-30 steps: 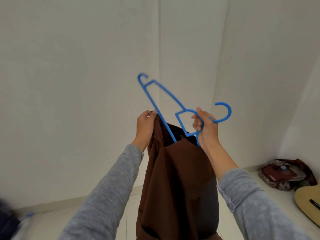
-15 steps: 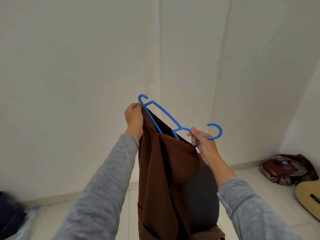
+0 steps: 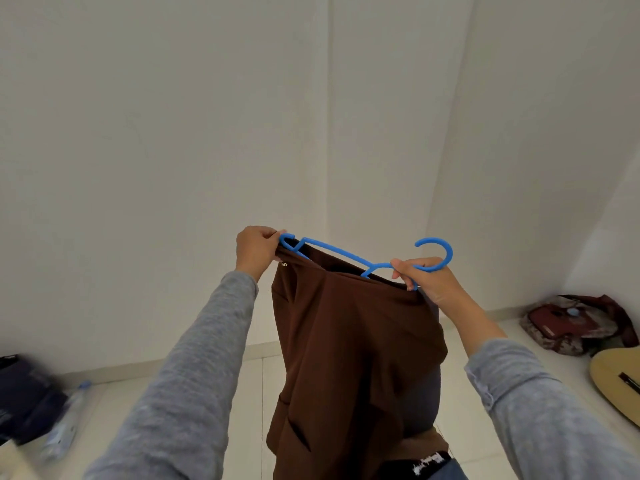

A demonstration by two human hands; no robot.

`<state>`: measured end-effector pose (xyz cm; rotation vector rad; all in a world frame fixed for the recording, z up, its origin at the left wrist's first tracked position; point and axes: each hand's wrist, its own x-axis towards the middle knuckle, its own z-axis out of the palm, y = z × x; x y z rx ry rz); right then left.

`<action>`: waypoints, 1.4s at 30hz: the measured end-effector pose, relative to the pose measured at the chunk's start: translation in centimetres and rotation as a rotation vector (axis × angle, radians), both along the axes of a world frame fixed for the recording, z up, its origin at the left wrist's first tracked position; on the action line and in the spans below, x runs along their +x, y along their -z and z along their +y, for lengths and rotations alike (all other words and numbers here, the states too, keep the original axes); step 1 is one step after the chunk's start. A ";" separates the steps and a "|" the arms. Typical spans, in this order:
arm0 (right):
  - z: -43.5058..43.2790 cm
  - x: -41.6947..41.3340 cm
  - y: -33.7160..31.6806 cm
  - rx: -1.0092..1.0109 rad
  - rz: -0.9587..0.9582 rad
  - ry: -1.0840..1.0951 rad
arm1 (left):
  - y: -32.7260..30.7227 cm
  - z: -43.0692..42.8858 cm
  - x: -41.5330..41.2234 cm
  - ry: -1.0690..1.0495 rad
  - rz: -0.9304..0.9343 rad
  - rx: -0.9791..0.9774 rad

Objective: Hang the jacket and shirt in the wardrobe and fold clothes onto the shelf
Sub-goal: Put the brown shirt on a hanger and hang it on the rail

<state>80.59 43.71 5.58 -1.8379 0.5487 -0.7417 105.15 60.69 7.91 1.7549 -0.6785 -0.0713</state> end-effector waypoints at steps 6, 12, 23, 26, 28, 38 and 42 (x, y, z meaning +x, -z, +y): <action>-0.2 0.0 0.3 -0.067 0.168 -0.067 | -0.8 0.2 -0.3 0.023 -0.207 0.156; 1.1 1.4 -1.1 -0.186 0.332 -0.014 | -2.5 -0.8 -2.6 0.256 -0.268 0.240; 2.2 3.0 0.8 0.209 0.232 0.203 | 4.4 -1.2 -3.4 0.503 -0.116 0.305; 1.5 2.2 2.1 0.264 0.200 0.258 | 7.8 -0.4 -2.6 0.429 -0.198 0.401; 1.0 1.3 2.4 0.262 0.178 0.309 | 9.8 0.0 -2.9 0.370 -0.152 0.383; -0.5 -7.3 0.5 0.215 0.088 0.516 | 11.7 -2.1 -9.7 0.164 0.116 0.129; -0.9 -15.3 -1.6 0.149 0.054 0.608 | 8.1 -4.3 -14.9 0.223 -0.004 0.030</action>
